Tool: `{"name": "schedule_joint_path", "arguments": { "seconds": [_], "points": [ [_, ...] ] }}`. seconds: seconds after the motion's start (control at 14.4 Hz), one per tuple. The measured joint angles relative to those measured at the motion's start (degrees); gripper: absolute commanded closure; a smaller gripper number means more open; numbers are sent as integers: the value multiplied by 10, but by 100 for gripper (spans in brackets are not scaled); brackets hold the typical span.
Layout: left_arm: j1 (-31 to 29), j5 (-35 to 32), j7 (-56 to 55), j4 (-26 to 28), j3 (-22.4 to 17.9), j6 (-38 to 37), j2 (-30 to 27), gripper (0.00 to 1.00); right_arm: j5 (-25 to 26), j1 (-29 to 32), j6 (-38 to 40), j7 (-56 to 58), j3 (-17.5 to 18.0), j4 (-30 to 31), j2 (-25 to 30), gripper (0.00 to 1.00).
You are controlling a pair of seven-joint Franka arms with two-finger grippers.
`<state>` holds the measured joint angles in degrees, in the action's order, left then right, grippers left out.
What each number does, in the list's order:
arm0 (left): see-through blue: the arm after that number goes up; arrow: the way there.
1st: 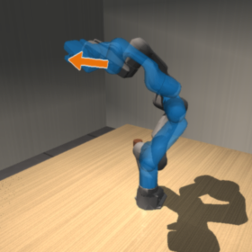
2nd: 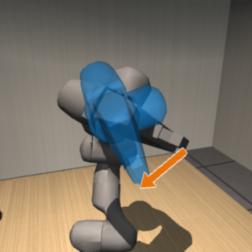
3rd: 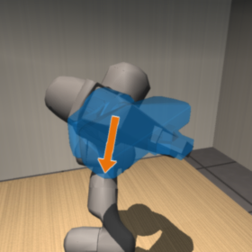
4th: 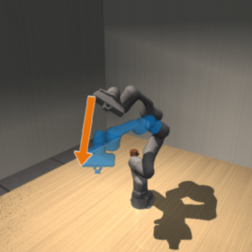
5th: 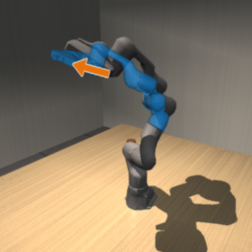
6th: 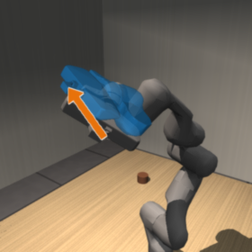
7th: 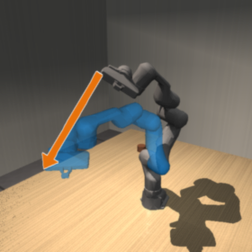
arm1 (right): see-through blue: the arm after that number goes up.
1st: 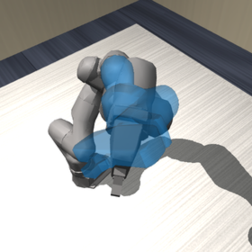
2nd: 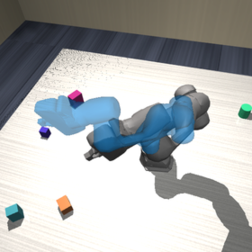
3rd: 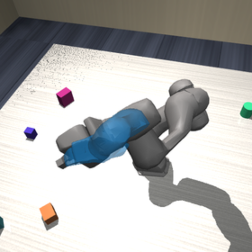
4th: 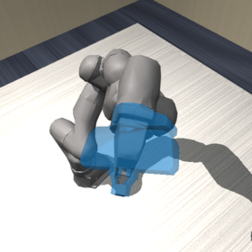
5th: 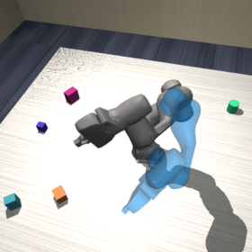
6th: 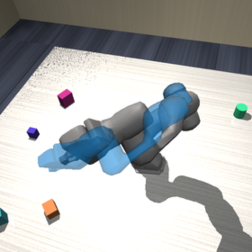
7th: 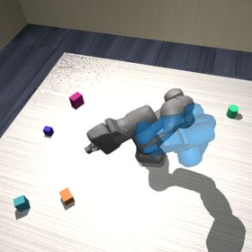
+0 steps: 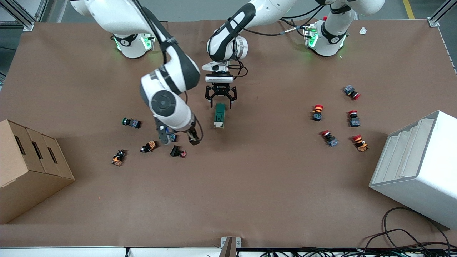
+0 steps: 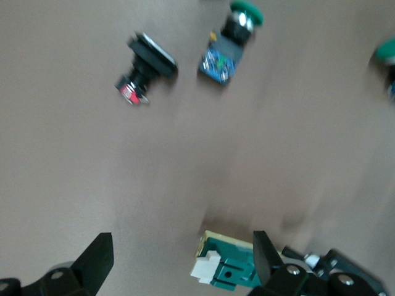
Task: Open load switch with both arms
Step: 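Bring the right gripper down onto the white lever of the switch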
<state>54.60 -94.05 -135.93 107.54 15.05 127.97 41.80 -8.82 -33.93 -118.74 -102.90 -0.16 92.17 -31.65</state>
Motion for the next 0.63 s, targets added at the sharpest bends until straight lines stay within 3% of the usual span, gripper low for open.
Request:
{"name": "schedule_joint_path", "arguments": {
  "seconds": [0.28,0.63],
  "points": [
    [9,-30,-37,0,0,-15,7,1,-43,-20,-40,-56,0,-6,-47,0],
    [14,-49,-47,3,0,-21,16,1,-58,-38,-40,-106,7,-16,-75,0]
  ]
}}
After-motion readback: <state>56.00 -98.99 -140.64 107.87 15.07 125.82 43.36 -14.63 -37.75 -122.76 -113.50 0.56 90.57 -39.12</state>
